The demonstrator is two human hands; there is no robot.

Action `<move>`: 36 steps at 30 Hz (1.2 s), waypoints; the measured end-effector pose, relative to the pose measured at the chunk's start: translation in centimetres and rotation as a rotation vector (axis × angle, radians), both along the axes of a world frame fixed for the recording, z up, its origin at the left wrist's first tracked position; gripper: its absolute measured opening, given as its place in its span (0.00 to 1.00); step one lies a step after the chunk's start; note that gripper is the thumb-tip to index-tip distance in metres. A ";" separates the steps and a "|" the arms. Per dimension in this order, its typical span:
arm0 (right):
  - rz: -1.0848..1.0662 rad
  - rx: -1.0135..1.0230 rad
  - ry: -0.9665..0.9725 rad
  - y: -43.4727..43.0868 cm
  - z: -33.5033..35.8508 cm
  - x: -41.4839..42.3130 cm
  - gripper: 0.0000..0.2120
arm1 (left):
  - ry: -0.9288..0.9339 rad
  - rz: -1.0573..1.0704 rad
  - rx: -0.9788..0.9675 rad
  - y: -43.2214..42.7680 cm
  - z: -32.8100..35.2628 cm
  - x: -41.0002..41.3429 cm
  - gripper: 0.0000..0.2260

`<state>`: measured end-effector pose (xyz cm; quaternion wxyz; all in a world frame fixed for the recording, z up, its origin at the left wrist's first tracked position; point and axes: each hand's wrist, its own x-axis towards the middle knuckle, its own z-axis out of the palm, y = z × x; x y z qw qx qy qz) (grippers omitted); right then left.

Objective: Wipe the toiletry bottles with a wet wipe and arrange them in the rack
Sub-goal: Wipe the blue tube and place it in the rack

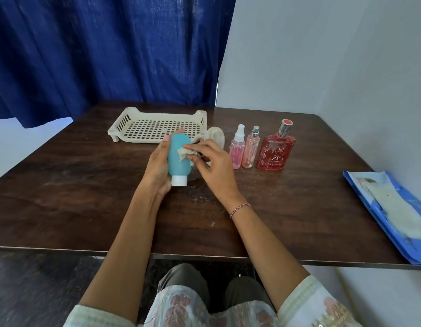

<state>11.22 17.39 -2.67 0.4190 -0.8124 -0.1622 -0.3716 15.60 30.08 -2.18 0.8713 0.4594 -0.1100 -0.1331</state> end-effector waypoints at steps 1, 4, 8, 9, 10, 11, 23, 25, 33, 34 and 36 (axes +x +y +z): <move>-0.012 0.006 -0.008 0.1 0.0 0.0 0.12 | -0.005 -0.018 0.017 0.0 0.0 -0.1 0.16; -0.093 0.010 -0.048 0.1 0.1 0.1 0.11 | -0.009 -0.049 0.110 -0.1 -0.1 -0.3 0.15; -0.176 0.024 -0.062 -0.1 0.2 0.2 0.11 | 0.018 -0.024 0.206 -0.4 -0.2 -0.5 0.12; -0.189 0.020 -0.062 0.0 0.1 0.3 0.10 | 0.020 -0.020 0.208 -0.4 -0.2 -0.5 0.12; -0.203 0.022 -0.060 0.2 0.1 0.4 0.10 | 0.020 -0.019 0.205 -0.4 -0.2 -0.5 0.12; -0.214 0.033 -0.056 0.3 0.0 0.5 0.09 | 0.019 -0.014 0.202 -0.5 -0.2 -0.5 0.12; 0.157 -0.057 0.221 1.5 -1.0 0.3 0.09 | 0.193 0.336 -0.155 0.5 -0.4 0.6 0.13; 0.203 -0.093 0.223 1.8 -1.1 0.1 0.09 | 0.224 0.383 -0.228 0.7 -0.4 0.6 0.13; 0.165 0.023 0.315 2.0 -0.9 0.4 0.10 | 0.316 0.425 -0.293 0.9 -0.2 0.6 0.11; 0.164 0.057 0.364 1.9 -0.9 0.4 0.10 | 0.314 0.433 -0.287 0.8 -0.1 0.5 0.11; 0.166 0.132 0.475 1.8 -0.9 0.4 0.11 | 0.309 0.449 -0.282 0.6 0.0 0.4 0.12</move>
